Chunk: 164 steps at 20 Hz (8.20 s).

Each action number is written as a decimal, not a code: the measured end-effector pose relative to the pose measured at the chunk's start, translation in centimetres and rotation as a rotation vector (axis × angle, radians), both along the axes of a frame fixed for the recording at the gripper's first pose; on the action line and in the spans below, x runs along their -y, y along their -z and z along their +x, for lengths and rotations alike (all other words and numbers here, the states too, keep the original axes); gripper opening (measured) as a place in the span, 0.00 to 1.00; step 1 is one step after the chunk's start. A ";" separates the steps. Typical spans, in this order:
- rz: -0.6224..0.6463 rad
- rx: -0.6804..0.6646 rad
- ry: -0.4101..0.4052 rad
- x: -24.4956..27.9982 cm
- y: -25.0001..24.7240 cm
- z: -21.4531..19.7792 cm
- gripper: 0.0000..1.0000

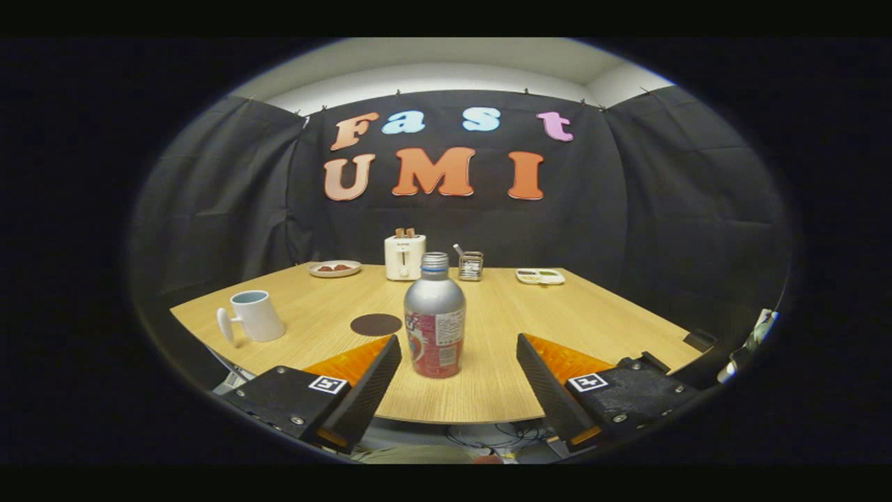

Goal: Take the bottle from table, then pour the juice into the cup, finally place the bottle on the coaster

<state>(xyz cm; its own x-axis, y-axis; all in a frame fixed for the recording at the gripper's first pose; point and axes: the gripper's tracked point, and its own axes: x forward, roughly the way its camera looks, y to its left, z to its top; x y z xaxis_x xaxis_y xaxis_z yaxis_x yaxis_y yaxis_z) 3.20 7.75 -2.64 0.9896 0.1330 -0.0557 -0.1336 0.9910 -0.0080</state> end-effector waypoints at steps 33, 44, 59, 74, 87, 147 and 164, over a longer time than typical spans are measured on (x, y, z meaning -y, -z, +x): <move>-0.093 -0.070 -0.037 -6.5 2.4 10.1 0.77; -0.396 0.091 -0.086 -13.8 -4.5 9.2 0.77; -0.966 0.210 -0.104 -22.1 -4.2 9.4 0.77; -1.450 0.360 -0.038 -23.1 -5.3 10.4 0.77; -1.603 0.396 -0.005 -22.4 -6.7 10.7 0.77; -1.930 0.402 -0.056 -24.3 -8.8 9.1 0.76; -2.097 0.387 -0.090 -25.8 -9.6 8.3 0.76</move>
